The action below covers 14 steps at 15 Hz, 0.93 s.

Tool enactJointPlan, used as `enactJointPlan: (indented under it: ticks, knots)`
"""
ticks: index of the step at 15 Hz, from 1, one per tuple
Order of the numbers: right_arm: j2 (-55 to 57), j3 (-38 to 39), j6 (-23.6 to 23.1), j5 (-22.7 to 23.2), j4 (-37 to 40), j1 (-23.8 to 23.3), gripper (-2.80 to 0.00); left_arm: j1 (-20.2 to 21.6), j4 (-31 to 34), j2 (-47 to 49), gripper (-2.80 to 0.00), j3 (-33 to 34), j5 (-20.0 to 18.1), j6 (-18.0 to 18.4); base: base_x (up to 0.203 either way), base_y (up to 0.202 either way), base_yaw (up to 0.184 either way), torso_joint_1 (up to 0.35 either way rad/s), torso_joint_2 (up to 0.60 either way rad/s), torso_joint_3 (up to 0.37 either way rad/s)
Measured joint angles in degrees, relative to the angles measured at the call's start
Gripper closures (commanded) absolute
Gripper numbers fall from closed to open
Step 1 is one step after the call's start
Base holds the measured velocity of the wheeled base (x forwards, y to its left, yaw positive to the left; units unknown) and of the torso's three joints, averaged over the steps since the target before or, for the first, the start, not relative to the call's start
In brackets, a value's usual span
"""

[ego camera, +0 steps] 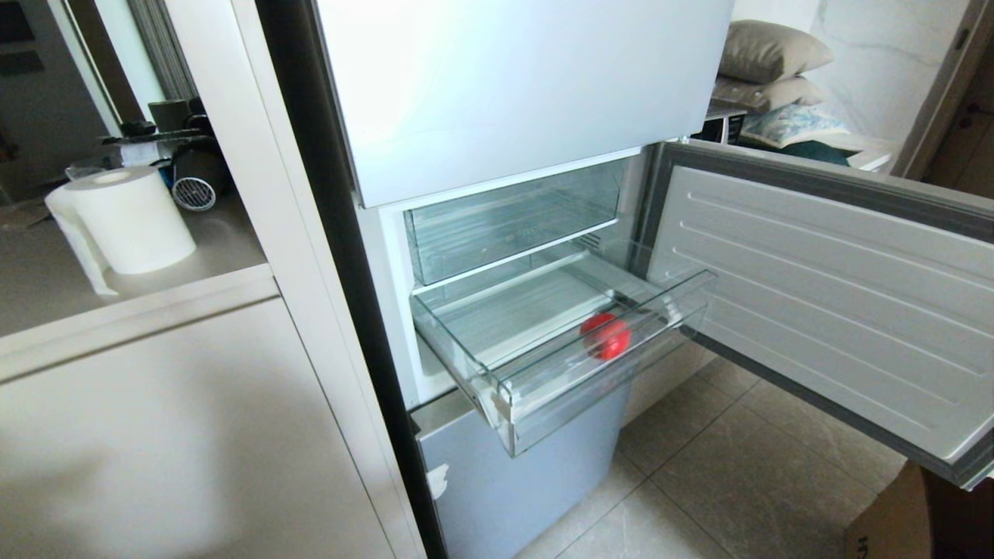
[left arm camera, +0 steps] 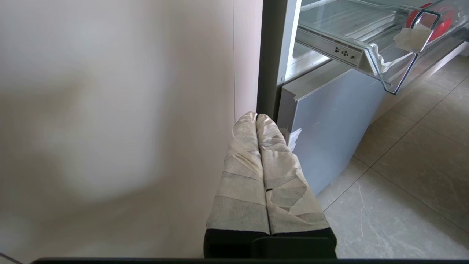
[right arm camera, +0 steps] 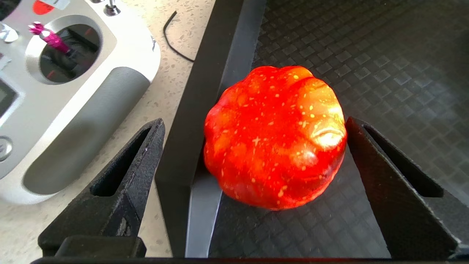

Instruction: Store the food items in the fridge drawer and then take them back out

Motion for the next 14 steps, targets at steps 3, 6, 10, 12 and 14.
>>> enactJointPlan:
  ticks: [3,6,10,12,14]
  knots:
    - [1.4,-1.3,0.0,0.1,0.0,0.0,-2.8,0.0,0.0,0.0,0.0,0.0,0.0,0.0,0.0,0.0,0.0,0.0,0.0,0.0]
    - [2.8,-2.7,0.1,0.1,0.0,0.0,-2.8,0.0,0.0,0.0,0.0,0.0,0.0,0.0,0.0,0.0,0.0,0.0,0.0,0.0]
    - [4.3,-4.1,0.0,0.1,0.0,0.0,-2.8,0.0,0.0,0.0,0.0,0.0,0.0,0.0,0.0,0.0,0.0,0.0,0.0,0.0]
    - [4.7,-4.2,0.1,0.1,0.1,0.0,0.0,0.0,0.0,0.0,0.0,0.0,0.0,0.0,0.0,0.0,0.0,0.0,0.0,0.0]
    - [4.8,-4.3,0.4,0.1,-0.1,0.0,0.0,0.0,0.0,0.0,0.0,0.0,0.0,0.0,0.0,0.0,0.0,0.0,0.0,0.0]
